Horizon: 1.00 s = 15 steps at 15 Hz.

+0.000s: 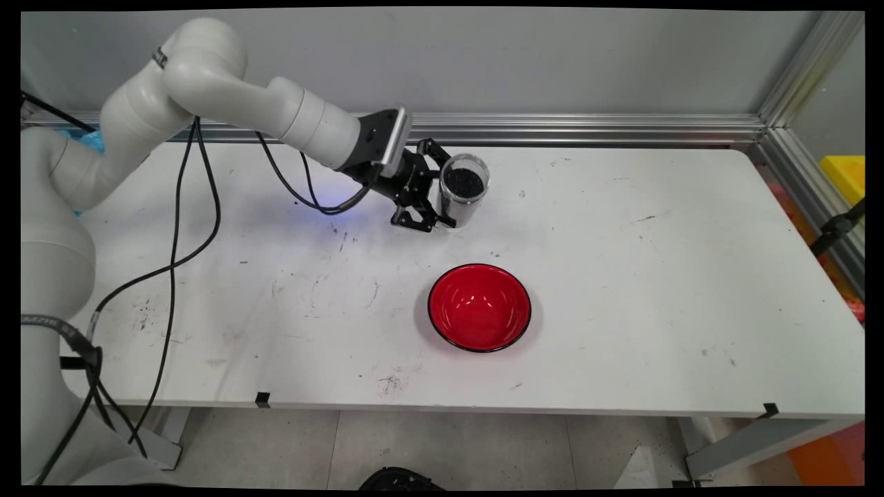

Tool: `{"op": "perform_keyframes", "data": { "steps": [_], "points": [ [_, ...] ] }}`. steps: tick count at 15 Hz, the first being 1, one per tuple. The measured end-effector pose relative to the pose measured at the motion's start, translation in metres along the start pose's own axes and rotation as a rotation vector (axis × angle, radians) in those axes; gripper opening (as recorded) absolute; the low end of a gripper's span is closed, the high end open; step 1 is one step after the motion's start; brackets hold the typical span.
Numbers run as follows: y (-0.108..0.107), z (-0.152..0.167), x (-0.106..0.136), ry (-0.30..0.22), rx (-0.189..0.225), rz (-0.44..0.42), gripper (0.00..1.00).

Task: Pour the black seasoning powder in the red bowl

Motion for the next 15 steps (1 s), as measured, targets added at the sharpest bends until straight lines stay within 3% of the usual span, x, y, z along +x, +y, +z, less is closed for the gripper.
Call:
{"op": "perform_keyframes", "data": {
  "steps": [15],
  "points": [
    [0.011,0.036,0.001,0.006,0.063,0.349,0.00]
  ]
}}
